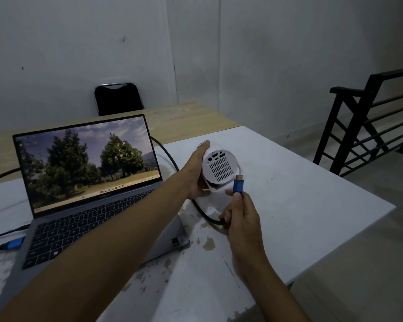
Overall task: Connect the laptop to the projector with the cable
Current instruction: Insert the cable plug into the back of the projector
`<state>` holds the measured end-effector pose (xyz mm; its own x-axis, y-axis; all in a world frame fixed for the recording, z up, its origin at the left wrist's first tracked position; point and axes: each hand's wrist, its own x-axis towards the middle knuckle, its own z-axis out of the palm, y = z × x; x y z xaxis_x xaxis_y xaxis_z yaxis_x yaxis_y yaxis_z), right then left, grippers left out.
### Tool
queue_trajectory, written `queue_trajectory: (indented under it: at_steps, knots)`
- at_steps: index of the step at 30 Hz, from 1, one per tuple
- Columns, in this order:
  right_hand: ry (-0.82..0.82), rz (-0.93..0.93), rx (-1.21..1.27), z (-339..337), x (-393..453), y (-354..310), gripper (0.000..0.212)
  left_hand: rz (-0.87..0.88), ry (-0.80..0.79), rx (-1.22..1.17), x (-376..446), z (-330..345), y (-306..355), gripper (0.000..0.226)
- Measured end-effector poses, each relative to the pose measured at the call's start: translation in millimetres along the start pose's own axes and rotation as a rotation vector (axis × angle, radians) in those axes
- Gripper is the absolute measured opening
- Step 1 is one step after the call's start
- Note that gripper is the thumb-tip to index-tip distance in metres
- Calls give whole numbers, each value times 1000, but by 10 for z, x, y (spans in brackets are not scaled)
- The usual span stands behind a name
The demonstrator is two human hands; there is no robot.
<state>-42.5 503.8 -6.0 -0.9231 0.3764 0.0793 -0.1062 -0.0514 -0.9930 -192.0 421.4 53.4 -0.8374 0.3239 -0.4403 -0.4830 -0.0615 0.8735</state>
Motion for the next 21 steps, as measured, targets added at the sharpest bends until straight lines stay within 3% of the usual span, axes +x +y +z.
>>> queue_trajectory:
  at_steps: [4,21]
  knots:
    - [28,-14,71,-64,1,-197,28,-6,-10,57,-161,-17,54,71]
    - [4,-10,-221,99,14,-707,22,6,25,-21,-590,11,89,83]
